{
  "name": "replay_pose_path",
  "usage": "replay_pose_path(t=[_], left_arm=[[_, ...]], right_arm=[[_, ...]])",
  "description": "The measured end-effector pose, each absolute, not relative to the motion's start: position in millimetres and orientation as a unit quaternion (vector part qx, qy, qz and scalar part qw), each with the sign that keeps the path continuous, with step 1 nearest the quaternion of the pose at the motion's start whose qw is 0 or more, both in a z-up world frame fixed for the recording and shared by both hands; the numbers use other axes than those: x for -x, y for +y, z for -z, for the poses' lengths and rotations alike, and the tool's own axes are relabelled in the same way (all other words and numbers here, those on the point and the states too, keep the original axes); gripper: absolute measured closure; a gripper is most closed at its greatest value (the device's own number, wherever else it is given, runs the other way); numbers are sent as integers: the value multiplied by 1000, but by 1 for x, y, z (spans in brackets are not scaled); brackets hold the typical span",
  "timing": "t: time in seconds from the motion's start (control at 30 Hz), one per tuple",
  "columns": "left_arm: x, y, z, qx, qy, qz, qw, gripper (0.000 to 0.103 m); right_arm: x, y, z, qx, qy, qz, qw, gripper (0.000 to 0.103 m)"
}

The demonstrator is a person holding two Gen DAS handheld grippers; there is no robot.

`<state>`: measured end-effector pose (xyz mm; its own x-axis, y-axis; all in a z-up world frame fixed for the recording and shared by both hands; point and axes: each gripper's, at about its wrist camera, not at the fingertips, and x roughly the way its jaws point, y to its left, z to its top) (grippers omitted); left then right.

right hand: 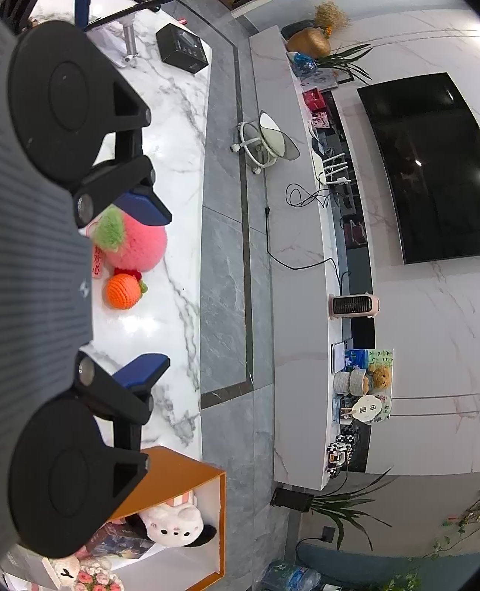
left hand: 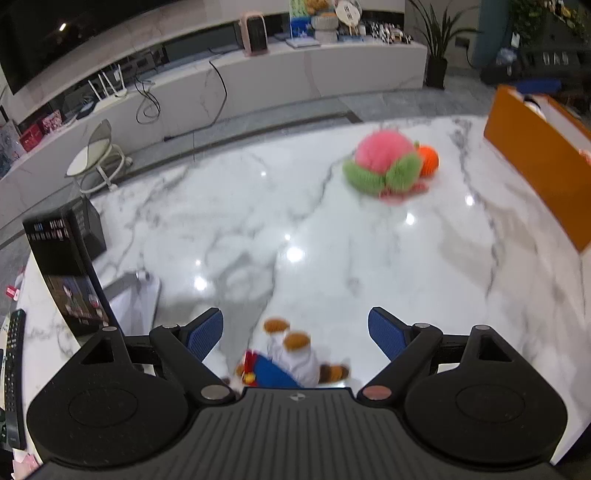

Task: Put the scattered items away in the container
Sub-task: 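Withdraw both tools from the orange box toward the remaining plush toys, then close the left gripper on the duck plush in sailor outfit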

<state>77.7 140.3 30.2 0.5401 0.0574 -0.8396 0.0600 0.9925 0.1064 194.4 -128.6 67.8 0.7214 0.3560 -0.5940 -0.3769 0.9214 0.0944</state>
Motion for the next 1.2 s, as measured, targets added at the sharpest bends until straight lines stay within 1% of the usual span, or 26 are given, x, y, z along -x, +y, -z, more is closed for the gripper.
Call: replay_pose_path(t=[0.2,0.3,0.47,0.5,0.57,0.6,0.63,0.73,0.83,1.0,1.2], left_arm=[[-78,142,-7,-96,513,10,853,1],[-80,142,7,-109,533,10,839,2],[-81,138,22,-136,549,11,825,5],[-81,136,24,-144,550,9,823,9],[-81,134,26,-155,552,6,820,24],[-81,134,26,-155,552,7,820,35],[-81,134,25,-152,551,8,820,39],[-81,136,23,-148,550,11,822,45],[-80,139,19,-141,544,11,827,48],[-83,144,5,-122,524,7,843,51],[-97,148,-22,-82,488,-11,869,51]], right_arm=[[-196,-127,-66,17,320,-197,927,23],[-197,-126,-65,19,319,-197,927,20],[-198,-126,-64,21,320,-195,927,20],[-198,-126,-63,21,321,-194,927,19],[-198,-126,-63,21,322,-193,927,19],[-198,-126,-62,22,322,-193,927,19],[-198,-126,-62,22,322,-193,927,19],[-199,-126,-61,23,324,-191,926,19],[-199,-126,-60,25,325,-191,926,19],[-199,-125,-58,28,327,-191,925,19],[-200,-124,-56,32,329,-190,924,19]])
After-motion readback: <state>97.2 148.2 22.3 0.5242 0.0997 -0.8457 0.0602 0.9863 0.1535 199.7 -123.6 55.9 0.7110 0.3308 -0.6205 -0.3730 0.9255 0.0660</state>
